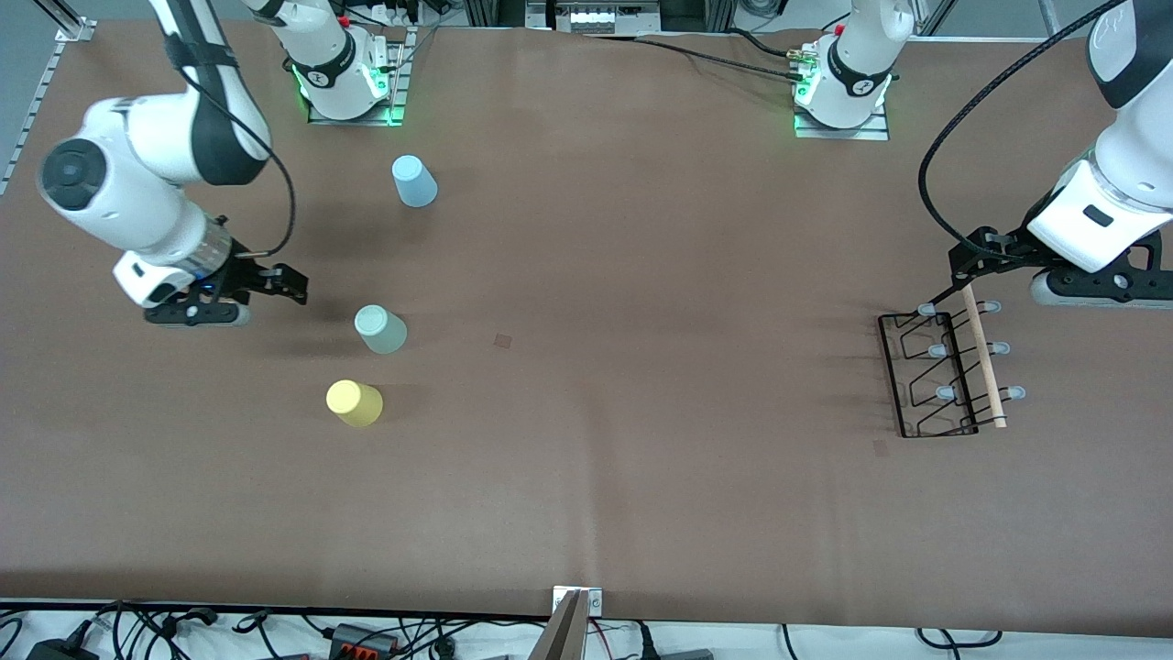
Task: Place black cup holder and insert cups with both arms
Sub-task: 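Grasp the teal cup and the rack dowel with the right and left grippers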
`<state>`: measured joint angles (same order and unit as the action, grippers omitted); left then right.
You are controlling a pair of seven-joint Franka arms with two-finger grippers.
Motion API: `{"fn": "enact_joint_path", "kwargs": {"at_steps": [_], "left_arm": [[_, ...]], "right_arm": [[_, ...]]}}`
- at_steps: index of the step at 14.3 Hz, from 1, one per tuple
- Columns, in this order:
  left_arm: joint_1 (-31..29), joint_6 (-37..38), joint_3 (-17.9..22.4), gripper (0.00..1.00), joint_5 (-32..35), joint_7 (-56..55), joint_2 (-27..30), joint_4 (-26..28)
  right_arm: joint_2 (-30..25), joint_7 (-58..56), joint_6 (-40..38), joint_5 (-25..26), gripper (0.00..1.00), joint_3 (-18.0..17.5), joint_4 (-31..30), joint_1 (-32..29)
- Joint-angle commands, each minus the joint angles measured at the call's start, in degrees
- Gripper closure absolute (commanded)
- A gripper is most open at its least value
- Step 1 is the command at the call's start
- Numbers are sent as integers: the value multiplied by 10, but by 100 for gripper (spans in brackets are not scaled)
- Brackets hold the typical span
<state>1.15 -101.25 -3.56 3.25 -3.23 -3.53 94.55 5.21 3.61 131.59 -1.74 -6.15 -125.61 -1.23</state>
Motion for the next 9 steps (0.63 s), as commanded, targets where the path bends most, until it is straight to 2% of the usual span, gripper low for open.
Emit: {"fn": "enact_joint_path", "kwargs": {"at_steps": [1, 6, 9], "left_arm": [[2, 0, -2, 0, 2, -7, -6, -12], [-7, -16, 0, 0, 2, -8, -8, -12], [-24, -17, 9, 0, 5, 1, -33, -12]], "right_arm": [[7, 23, 35, -3, 0, -1, -16, 18], [66, 53, 126, -3, 0, -1, -13, 43], [95, 51, 161, -3, 0, -1, -1, 60]]}}
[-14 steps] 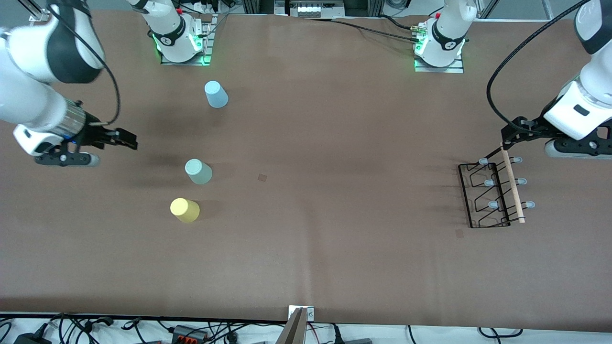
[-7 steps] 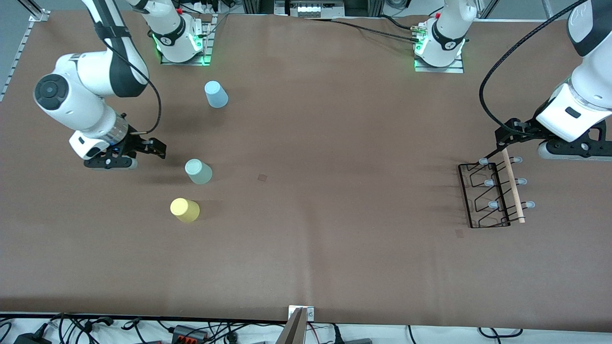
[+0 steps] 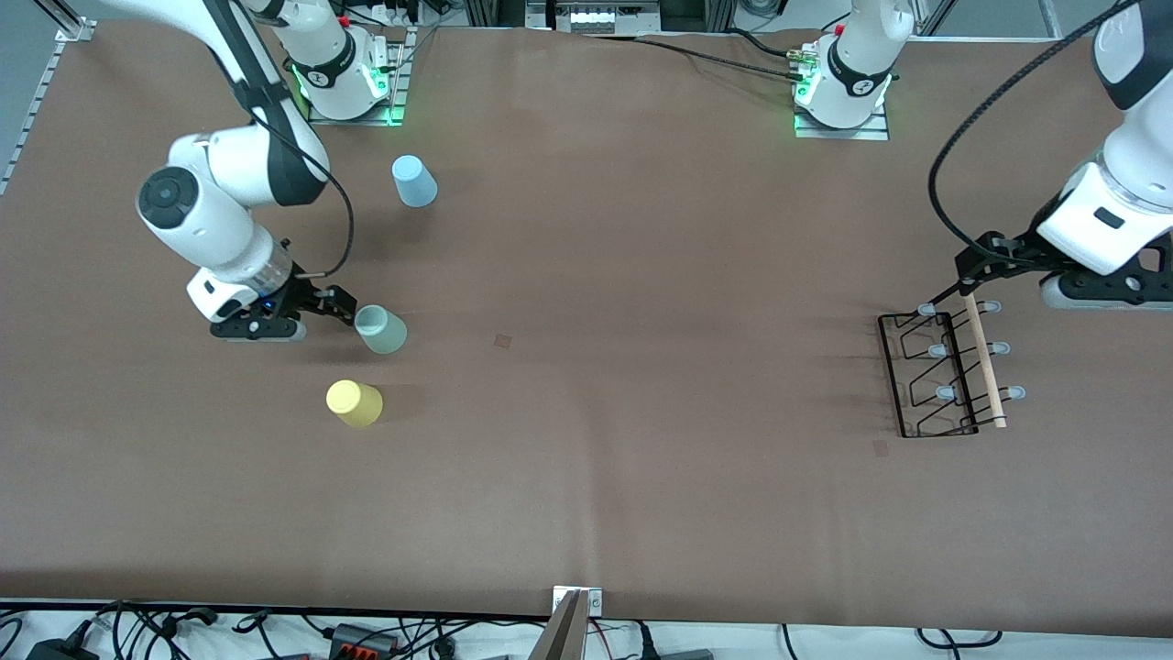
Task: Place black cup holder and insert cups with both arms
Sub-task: 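Grasp the teal cup and the rack dowel with the right and left grippers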
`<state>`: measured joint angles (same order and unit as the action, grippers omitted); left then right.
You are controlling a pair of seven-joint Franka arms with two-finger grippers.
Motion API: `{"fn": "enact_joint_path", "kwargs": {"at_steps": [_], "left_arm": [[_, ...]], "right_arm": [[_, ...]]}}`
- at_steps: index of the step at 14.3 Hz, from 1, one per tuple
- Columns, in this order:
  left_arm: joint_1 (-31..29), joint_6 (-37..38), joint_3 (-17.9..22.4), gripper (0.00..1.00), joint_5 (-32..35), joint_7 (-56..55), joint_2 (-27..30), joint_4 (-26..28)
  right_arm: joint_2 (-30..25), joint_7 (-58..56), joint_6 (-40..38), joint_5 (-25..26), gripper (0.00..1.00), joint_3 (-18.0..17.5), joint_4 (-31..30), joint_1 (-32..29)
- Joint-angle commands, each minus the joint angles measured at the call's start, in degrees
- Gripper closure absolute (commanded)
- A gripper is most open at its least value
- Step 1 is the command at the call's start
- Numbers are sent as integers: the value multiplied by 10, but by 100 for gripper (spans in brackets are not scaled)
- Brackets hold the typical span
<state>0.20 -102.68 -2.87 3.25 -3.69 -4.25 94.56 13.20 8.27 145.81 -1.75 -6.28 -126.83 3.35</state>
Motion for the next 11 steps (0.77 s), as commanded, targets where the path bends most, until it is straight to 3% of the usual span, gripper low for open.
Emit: {"fn": "enact_joint_path", "kwargs": {"at_steps": [1, 5, 7, 9, 11], "left_arm": [[-20, -2, 2, 0, 5, 5, -30, -12], [-49, -1, 2, 0, 3, 2, -46, -11], [-52, -3, 2, 0, 5, 3, -81, -17], [-77, 0, 2, 0, 10, 16, -129, -74], [-79, -4, 1, 0, 11, 27, -159, -81]], "right_arm": [[17, 3, 15, -3, 0, 0, 21, 18], [25, 33, 16, -3, 0, 0, 23, 40], [38, 38, 20, -3, 0, 0, 24, 41], [52, 38, 24, -3, 0, 0, 30, 43], [67, 39, 26, -3, 0, 0, 30, 43]]}}
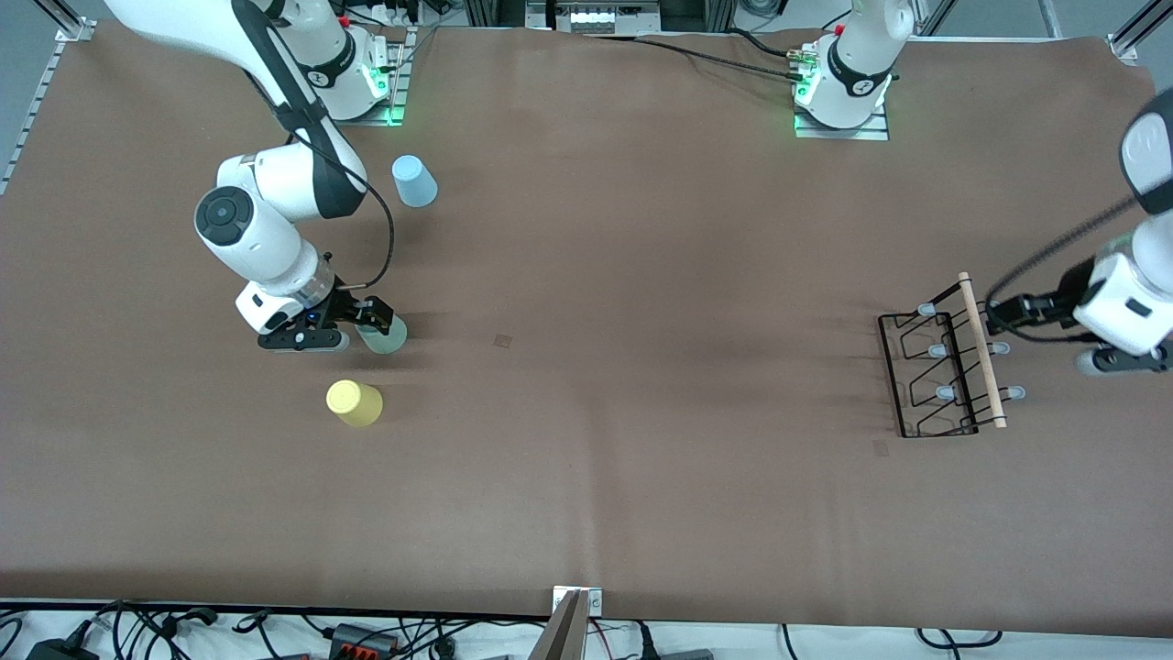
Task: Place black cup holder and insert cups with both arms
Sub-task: 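Grasp the teal cup and the rack dowel with the right and left grippers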
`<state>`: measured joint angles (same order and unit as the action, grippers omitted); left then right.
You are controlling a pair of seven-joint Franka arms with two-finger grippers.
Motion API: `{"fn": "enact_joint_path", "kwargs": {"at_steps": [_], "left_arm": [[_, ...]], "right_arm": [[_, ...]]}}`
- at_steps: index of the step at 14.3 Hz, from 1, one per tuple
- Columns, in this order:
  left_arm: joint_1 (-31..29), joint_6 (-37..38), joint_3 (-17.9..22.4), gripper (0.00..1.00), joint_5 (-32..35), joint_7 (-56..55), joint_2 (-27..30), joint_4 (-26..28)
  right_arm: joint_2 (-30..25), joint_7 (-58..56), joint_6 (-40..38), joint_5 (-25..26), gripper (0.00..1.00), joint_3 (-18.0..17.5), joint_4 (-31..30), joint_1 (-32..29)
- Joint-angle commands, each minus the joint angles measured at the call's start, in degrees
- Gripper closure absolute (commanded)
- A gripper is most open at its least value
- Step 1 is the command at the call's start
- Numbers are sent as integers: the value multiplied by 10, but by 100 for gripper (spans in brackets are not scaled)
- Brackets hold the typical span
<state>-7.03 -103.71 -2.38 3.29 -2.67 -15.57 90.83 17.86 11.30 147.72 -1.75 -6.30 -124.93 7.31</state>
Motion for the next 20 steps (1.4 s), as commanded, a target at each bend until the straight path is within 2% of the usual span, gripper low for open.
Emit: {"fn": "enact_joint_path", "kwargs": {"at_steps": [1, 6, 7, 12, 15, 20], "left_arm": [[-7, -9, -3, 0, 11, 17, -61, -41], [-13, -193, -3, 0, 12, 25, -62, 75], [-14, -212, -3, 0, 12, 25, -61, 92], [-21, -213, -3, 8, 12, 26, -41, 129], [-24, -212, -3, 28, 12, 26, -26, 167], [-31, -182, -4, 65, 12, 26, -17, 183]], "right_arm": [[27, 8, 7, -3, 0, 1, 11, 4], [41, 8, 13, -4, 0, 1, 10, 21], [45, 8, 14, -4, 0, 1, 9, 23], [45, 8, 13, -4, 0, 2, 5, 23], [45, 7, 10, -4, 0, 2, 3, 23], [45, 8, 11, -4, 0, 3, -13, 23]]}}
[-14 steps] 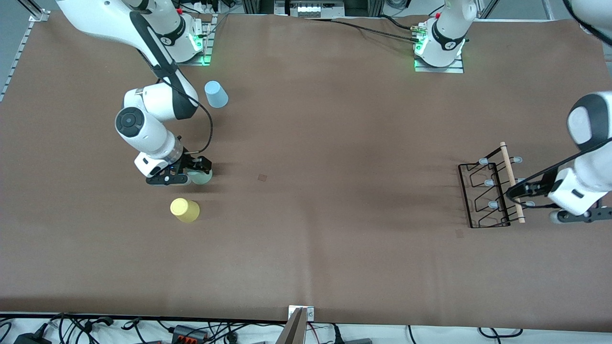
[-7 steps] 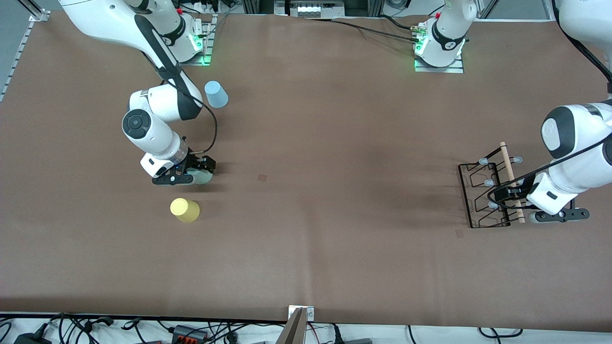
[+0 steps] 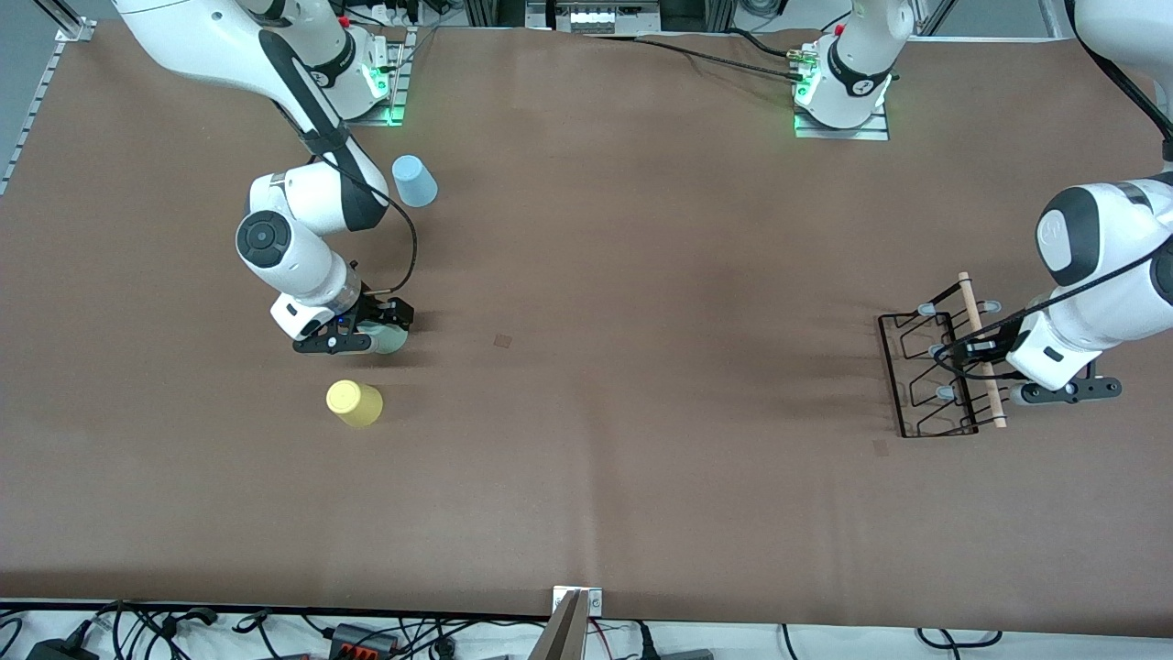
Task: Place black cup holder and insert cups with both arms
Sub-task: 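Lift the rack with the left gripper while the right gripper lifts the cup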
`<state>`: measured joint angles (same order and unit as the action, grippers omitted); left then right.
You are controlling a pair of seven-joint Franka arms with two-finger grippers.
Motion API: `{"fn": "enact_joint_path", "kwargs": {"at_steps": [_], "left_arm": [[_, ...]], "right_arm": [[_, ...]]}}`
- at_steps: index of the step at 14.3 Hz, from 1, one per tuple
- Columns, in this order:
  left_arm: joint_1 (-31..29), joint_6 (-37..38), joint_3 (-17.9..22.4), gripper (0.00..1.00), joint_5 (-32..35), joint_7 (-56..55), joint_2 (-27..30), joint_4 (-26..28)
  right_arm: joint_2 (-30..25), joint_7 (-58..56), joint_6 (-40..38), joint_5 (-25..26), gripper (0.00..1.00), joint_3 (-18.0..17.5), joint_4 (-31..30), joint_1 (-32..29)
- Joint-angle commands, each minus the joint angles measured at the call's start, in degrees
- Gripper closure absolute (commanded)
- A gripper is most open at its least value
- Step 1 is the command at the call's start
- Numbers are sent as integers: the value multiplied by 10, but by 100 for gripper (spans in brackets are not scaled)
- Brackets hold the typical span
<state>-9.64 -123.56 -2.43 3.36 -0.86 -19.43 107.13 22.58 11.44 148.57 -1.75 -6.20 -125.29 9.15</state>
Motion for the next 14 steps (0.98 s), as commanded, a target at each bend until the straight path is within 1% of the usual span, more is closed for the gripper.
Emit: {"fn": "enact_joint_path", "kwargs": {"at_steps": [1, 3, 4, 6, 8, 9, 10, 11, 12, 13, 14], "left_arm": [[-5, 21, -5, 72, 11, 8, 23, 19], [-5, 28, -5, 88, 10, 8, 24, 15], [-5, 34, -5, 94, 10, 8, 24, 11], [-5, 34, -4, 98, 10, 7, 26, 5], [-5, 35, -5, 99, 10, 7, 27, -3], [-5, 38, -8, 98, 10, 3, 27, -20], [-2, 60, -13, 99, 10, 3, 30, -43], [3, 91, -14, 99, 10, 7, 33, -66], [15, 135, -33, 99, 9, 6, 36, -91], [20, 173, -65, 99, 6, -6, 35, -120], [23, 189, -86, 99, 2, -19, 32, -143]], "right_arm": [[-6, 6, 1, -3, 0, 2, -9, 4], [-6, 6, 1, -3, 0, 3, -9, 3], [-6, 6, 1, -3, 0, 3, -9, 3], [-6, 5, 1, -3, 0, 4, -8, 3], [-4, 6, 1, -4, 0, 5, -6, 1], [-4, 6, 2, -3, 0, 5, -6, 1], [-4, 6, 2, -3, 0, 5, -5, 0], [-4, 5, 2, -4, 13, 5, -5, 0], [-4, 5, 2, -3, 27, 5, -4, 0], [-4, 3, 1, -4, 45, 5, -3, 0], [-5, 3, 1, -4, 63, 5, -3, 0]]}}
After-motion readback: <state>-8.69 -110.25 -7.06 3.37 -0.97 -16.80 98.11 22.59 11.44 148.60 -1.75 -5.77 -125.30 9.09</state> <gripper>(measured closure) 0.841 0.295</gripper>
